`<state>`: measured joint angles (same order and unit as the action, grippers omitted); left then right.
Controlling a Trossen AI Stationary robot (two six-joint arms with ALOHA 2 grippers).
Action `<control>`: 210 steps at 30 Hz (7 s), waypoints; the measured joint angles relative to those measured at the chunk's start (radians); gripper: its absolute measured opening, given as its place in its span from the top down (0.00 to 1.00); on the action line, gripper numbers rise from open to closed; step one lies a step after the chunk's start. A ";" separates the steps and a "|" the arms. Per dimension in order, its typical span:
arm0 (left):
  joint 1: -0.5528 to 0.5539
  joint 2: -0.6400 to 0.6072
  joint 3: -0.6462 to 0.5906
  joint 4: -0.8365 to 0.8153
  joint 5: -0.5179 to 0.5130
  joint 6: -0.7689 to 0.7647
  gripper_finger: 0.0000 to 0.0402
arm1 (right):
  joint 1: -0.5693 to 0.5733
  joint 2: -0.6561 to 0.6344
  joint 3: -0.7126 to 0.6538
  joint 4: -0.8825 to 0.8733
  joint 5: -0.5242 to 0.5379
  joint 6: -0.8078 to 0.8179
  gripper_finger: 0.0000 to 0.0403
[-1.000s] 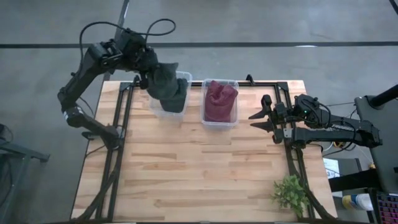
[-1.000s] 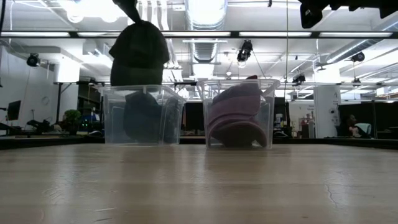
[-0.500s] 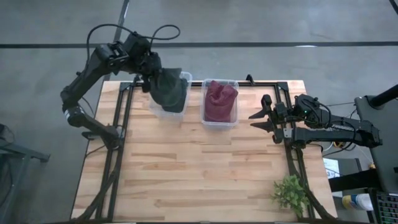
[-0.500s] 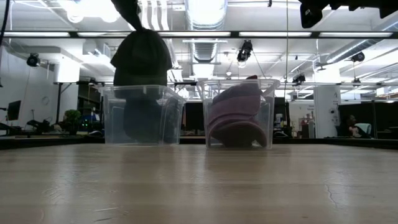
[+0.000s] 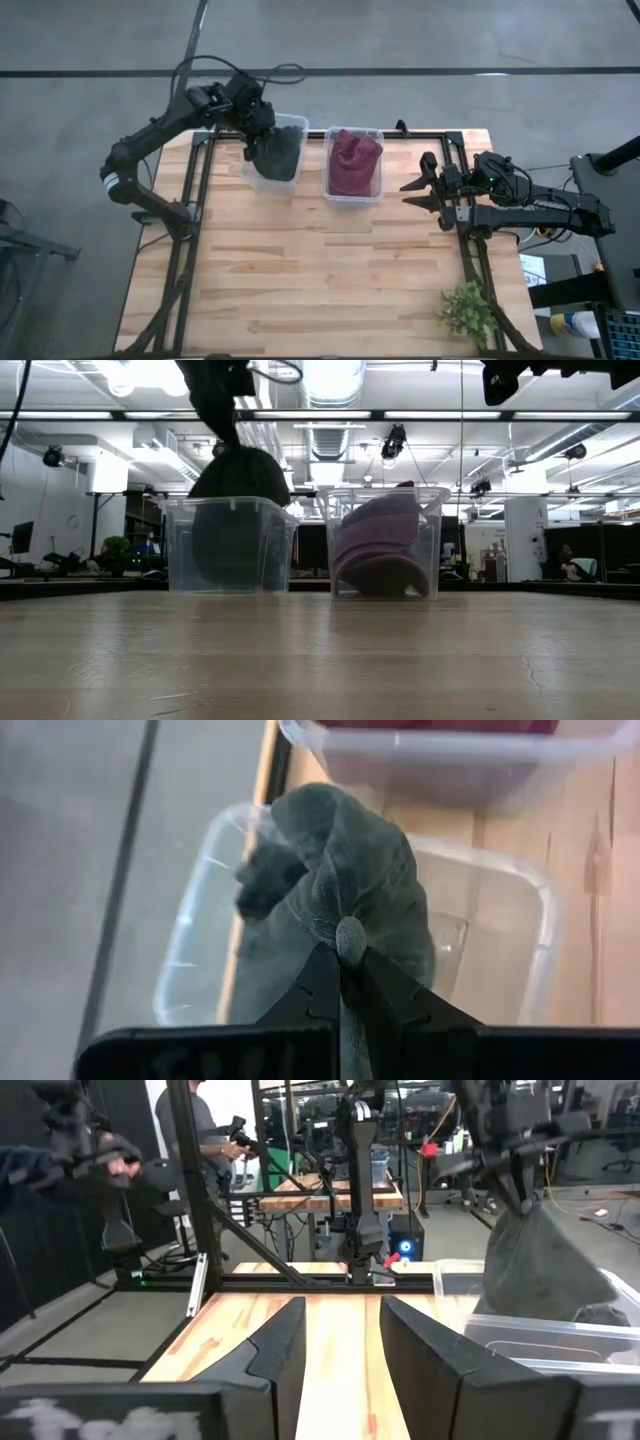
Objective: Pick & Place hat
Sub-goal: Put the gray cap into the left transparent bin, then adjust the left transparent bin
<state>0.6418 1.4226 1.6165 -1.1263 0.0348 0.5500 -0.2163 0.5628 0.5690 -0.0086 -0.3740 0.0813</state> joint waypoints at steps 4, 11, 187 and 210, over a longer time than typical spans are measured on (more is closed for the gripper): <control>0.000 0.000 -0.106 0.091 0.008 0.000 0.96 | 0.000 0.000 0.000 0.000 0.000 0.012 0.68; 0.006 0.000 -0.306 0.311 0.036 -0.021 0.96 | 0.000 0.000 0.000 0.000 0.000 0.023 0.70; 0.379 0.061 -0.524 0.620 0.211 -1.029 0.49 | 0.001 0.001 0.000 -0.001 -0.029 0.091 0.68; 0.223 0.061 -0.541 0.659 0.173 -1.251 0.49 | 0.001 0.000 0.000 -0.001 -0.029 0.091 0.68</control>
<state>0.8651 1.4834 1.0760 -0.4675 0.2076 -0.7007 -0.2157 0.5632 0.5686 -0.0093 -0.4026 0.1726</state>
